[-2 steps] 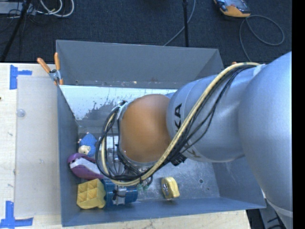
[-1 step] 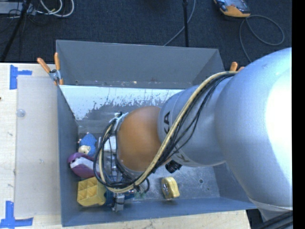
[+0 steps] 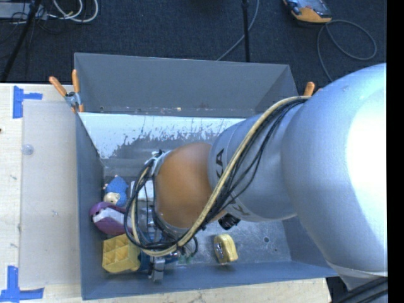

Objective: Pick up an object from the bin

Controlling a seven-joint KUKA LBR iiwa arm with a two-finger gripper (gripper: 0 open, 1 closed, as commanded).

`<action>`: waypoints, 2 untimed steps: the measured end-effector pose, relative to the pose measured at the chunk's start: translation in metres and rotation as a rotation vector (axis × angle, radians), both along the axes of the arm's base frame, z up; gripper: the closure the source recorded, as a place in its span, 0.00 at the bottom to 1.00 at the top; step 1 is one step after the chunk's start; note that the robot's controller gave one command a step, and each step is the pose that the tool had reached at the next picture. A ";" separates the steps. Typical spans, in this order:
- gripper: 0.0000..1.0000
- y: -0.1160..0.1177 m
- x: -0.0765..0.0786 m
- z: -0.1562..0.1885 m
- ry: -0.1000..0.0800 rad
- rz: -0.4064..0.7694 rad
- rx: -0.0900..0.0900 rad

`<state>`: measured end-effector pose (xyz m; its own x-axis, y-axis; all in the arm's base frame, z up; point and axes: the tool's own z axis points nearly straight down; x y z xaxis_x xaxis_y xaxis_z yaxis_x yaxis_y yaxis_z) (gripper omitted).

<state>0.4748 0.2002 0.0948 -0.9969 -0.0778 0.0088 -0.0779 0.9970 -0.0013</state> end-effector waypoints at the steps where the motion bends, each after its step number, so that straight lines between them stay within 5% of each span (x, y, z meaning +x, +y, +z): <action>1: 0.00 -0.017 0.003 0.015 0.002 0.038 -0.001; 2: 1.00 -0.035 0.001 -0.021 -0.022 0.073 0.008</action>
Offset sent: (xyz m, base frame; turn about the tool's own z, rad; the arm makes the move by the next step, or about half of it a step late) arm -0.0059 -0.0362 -0.0248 -0.0794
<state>0.4758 0.1651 0.0738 -0.9886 -0.1499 -0.0142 -0.1499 0.9887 0.0039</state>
